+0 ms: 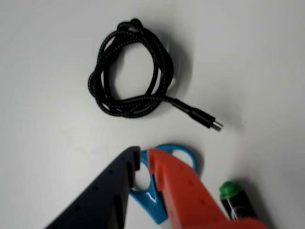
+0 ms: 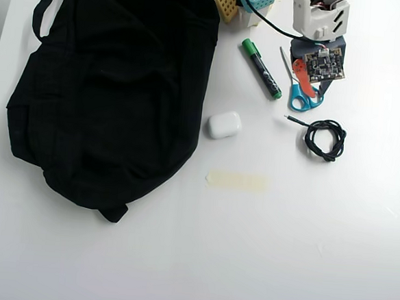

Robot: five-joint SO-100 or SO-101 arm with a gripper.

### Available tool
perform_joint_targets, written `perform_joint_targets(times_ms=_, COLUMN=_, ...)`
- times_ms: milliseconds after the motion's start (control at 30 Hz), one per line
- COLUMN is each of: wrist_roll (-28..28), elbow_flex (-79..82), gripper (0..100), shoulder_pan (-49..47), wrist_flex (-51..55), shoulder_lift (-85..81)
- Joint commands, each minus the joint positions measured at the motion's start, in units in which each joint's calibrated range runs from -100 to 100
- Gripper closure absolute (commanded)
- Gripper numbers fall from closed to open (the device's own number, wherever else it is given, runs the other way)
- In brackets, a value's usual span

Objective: Put the usbc cable into the black bag

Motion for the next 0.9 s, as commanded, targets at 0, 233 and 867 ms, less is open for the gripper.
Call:
perform_joint_targets(times_ms=0, wrist_roll=0.4, elbow_flex=-5.4, gripper=91, shoulder_pan=-0.2, wrist_flex=-1.0, shoulder_lift=1.6)
perform_joint_targets(times_ms=233, wrist_roll=0.3, elbow_flex=-10.0, gripper=68, shoulder_pan=-1.6, wrist_flex=-1.0, shoulder_lift=8.9)
perform_joint_targets(times_ms=867, wrist_roll=1.1, elbow_flex=-32.8, gripper=68, shoulder_pan=-2.4, wrist_flex=-1.1, shoulder_lift=33.8)
